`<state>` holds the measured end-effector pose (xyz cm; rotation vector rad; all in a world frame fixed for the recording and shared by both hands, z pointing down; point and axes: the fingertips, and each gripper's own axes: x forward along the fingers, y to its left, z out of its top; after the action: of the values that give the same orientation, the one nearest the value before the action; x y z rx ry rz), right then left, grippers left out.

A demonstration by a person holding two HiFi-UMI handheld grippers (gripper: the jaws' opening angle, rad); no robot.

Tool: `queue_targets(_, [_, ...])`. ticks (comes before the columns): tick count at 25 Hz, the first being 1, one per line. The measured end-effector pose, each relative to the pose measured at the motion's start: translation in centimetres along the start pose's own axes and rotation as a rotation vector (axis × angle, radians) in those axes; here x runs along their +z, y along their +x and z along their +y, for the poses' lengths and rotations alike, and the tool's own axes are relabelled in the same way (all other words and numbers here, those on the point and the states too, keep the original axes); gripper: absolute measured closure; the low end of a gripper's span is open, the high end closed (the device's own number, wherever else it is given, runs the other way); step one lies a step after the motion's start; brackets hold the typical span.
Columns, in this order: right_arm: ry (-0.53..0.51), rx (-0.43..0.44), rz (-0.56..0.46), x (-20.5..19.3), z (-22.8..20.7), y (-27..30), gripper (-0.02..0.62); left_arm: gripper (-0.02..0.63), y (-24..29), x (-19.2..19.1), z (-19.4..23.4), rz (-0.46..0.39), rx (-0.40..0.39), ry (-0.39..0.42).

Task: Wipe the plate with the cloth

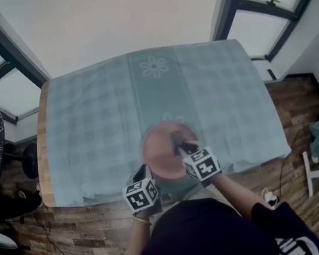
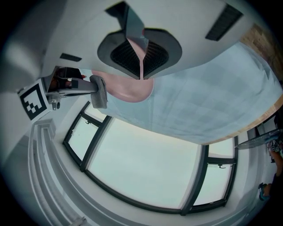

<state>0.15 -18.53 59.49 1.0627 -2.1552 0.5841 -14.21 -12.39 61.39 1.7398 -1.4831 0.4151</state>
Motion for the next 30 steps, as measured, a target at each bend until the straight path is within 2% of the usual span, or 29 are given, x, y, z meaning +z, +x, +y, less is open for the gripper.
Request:
queue_targets(11, [0.003,-0.001,0.09,0.2,-2.0,4.2,0.563,0.569,3.8,0.1,1.3,0.105,-0.002,0.008])
queue_targets(16, [0.002,-0.004,0.12,0.4,-2.5,5.9,0.563,0.523,5.2,-0.4,1.7,0.153,-0.011,0.01])
queue_targets(30, [-0.024,-0.024,0.217,-0.6,-3.6,9.2,0.563,0.495,7.2,-1.6,2.3,0.216,0.006,0.019])
